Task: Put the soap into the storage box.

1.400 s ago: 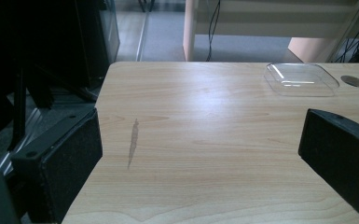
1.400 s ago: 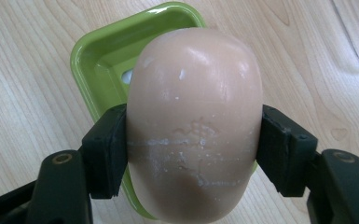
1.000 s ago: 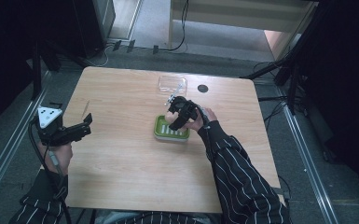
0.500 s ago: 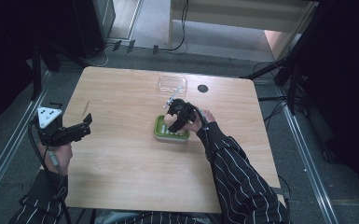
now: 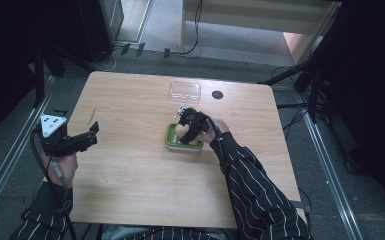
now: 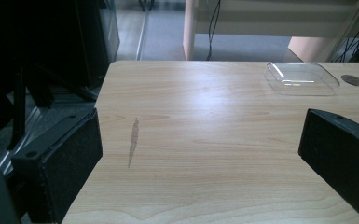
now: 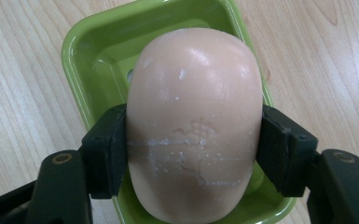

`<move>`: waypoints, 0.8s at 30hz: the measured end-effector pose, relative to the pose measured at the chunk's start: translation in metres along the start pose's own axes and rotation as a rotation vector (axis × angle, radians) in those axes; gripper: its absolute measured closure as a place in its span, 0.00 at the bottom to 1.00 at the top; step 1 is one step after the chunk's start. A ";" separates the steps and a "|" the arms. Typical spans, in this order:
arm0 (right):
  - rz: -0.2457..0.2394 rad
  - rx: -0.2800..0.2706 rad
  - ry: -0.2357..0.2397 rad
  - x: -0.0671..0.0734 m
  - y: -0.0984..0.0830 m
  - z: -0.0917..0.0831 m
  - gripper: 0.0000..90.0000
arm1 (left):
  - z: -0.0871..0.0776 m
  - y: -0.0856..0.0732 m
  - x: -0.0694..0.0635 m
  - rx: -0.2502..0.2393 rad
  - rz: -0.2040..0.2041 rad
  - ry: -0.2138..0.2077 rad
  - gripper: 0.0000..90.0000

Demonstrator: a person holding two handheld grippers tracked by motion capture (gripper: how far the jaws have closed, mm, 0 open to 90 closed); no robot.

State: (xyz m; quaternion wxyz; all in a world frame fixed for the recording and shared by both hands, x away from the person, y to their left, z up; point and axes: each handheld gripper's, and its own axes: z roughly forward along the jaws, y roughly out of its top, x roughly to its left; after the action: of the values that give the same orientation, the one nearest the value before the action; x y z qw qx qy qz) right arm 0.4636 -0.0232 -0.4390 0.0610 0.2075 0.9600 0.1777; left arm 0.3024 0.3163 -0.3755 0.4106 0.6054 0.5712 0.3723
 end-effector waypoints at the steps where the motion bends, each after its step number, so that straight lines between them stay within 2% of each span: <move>1: 0.000 -0.002 0.003 -0.001 0.000 0.000 0.37 | 0.000 0.000 0.000 0.000 -0.001 0.001 0.00; 24: -0.012 -0.006 0.018 0.000 -0.005 0.008 0.37 | -0.001 0.000 0.000 0.000 0.000 0.001 0.00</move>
State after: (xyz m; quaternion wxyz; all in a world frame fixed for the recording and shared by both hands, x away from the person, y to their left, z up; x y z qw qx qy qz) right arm 0.4636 -0.0246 -0.4479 0.0540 0.2002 0.9612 0.1820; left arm 0.3019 0.3165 -0.3751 0.4101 0.6051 0.5716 0.3727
